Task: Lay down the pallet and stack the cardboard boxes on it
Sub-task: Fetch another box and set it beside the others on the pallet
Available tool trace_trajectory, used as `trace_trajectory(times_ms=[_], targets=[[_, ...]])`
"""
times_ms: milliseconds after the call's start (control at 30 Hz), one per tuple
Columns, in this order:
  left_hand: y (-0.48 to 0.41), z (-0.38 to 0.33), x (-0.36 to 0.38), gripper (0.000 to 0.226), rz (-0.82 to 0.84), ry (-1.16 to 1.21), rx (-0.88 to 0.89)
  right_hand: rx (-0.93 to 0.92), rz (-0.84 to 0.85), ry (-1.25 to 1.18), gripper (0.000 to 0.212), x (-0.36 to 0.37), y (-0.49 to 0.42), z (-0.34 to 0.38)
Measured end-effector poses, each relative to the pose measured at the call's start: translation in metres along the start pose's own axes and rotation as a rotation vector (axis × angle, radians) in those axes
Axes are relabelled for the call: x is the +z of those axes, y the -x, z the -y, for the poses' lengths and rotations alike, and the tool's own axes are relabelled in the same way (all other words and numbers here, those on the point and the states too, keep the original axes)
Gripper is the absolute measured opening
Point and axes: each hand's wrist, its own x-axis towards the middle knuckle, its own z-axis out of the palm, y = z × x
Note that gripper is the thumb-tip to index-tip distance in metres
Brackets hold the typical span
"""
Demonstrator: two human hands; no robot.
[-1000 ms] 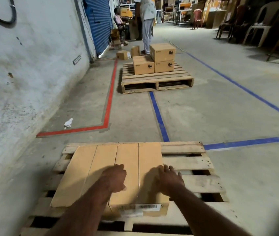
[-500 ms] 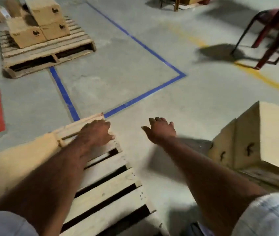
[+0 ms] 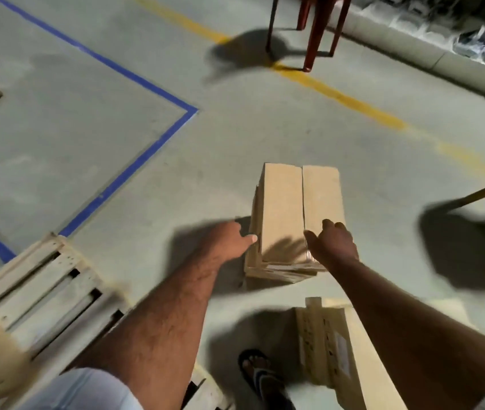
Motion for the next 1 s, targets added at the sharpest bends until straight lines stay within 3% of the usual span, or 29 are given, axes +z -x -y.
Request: trace_trajectory(times_ms=[200,367,533,667,800,867,1000], targets=[[-0.060,-0.041,0.084,0.061,0.090,0.403,-0.140,0.271,0.086,-0.296,0.059,0.023,-0.062,-0.075],[-0.061,-0.052,0.099,0.057,0.073,0.527,-0.194,0.228,0.256,-0.529,0.047,0.032,-0.070,-0.094],[-0.043,-0.080,0.024,0.051,-0.010,0.503,-0.136,0.104,0.168,-0.495,0.041,-0.051,-0.063,-0.059],[-0.016,-0.109,-0.056,0.034,-0.185,0.510,-0.081,0.008,0.046,-0.758,0.057,-0.142,-0.061,-0.020],[0.022,-0.122,-0.118,0.025,-0.333,0.641,-0.036,-0.086,0.167,-1.007,0.012,-0.216,-0.044,0.017],[0.044,-0.127,-0.147,0.015,-0.364,0.689,-0.040,-0.148,0.197,-1.017,0.016,-0.238,-0.032,0.035],[0.092,-0.125,-0.197,0.017,-0.434,0.674,-0.071,-0.280,0.262,-1.061,0.017,-0.264,-0.004,0.072]])
